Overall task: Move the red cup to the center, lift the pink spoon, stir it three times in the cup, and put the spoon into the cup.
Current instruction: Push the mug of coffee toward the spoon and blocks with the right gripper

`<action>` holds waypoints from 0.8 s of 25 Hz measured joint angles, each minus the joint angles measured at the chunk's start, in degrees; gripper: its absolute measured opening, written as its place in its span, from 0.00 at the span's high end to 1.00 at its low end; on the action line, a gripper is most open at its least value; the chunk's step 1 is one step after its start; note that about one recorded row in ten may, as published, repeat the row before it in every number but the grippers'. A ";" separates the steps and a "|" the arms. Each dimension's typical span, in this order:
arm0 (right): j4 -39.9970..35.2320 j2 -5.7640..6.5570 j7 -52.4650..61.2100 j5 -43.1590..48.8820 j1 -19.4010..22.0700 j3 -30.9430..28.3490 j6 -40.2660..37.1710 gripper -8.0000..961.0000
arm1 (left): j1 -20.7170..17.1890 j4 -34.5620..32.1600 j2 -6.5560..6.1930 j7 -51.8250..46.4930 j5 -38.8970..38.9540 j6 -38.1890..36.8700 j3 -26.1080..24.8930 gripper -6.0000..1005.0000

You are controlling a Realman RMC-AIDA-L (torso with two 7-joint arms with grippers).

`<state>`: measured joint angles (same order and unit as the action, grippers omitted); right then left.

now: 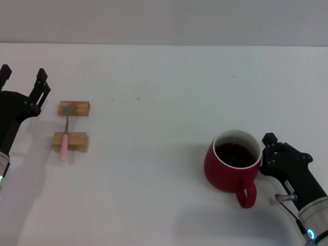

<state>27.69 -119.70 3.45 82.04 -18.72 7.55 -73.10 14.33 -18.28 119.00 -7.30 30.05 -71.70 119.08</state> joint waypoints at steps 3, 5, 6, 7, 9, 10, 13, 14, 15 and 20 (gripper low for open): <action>0.00 0.00 0.84 0.02 -0.52 0.04 0.73 0.99 | 0.00 -0.05 0.00 0.00 0.00 0.00 -0.06 0.22; 0.00 0.00 1.31 0.04 -0.82 0.08 0.86 0.99 | 0.00 -0.08 -0.04 0.00 0.00 -0.05 -0.13 0.22; 0.00 0.00 1.36 0.04 -0.90 0.09 0.87 0.99 | 0.00 -0.09 -0.05 0.00 0.00 -0.07 -0.17 0.22; 0.00 0.00 1.37 0.05 -0.98 0.09 0.88 0.99 | 0.00 -0.09 -0.06 0.00 0.00 -0.09 -0.20 0.22; 0.00 0.00 1.38 0.05 -1.25 0.09 0.91 0.99 | 0.00 -0.09 -0.06 0.00 0.00 -0.15 -0.21 0.22; 0.00 0.00 1.38 0.05 -1.39 0.09 1.00 0.99 | 0.00 -0.09 -0.07 0.00 0.00 -0.19 -0.20 0.22; 0.00 0.00 1.47 0.05 -1.95 0.09 1.50 0.99 | 0.00 -0.08 -0.08 0.00 0.00 -0.28 -0.18 0.22; -0.02 0.00 1.61 0.05 -2.13 0.09 1.64 0.99 | -0.03 -0.07 -0.09 0.00 0.00 -0.31 -0.18 0.22; -0.03 0.00 1.80 0.05 -2.28 0.10 1.74 0.99 | -0.04 -0.07 -0.09 0.00 0.00 -0.32 -0.17 0.22; -0.36 0.00 2.41 0.05 -3.19 0.07 2.41 0.99 | -0.17 -0.15 -0.09 0.00 0.00 -0.36 -0.13 0.22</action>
<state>27.33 -119.70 5.86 82.10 -21.91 7.63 -70.69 14.16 -18.43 118.91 -7.29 30.05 -72.06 118.95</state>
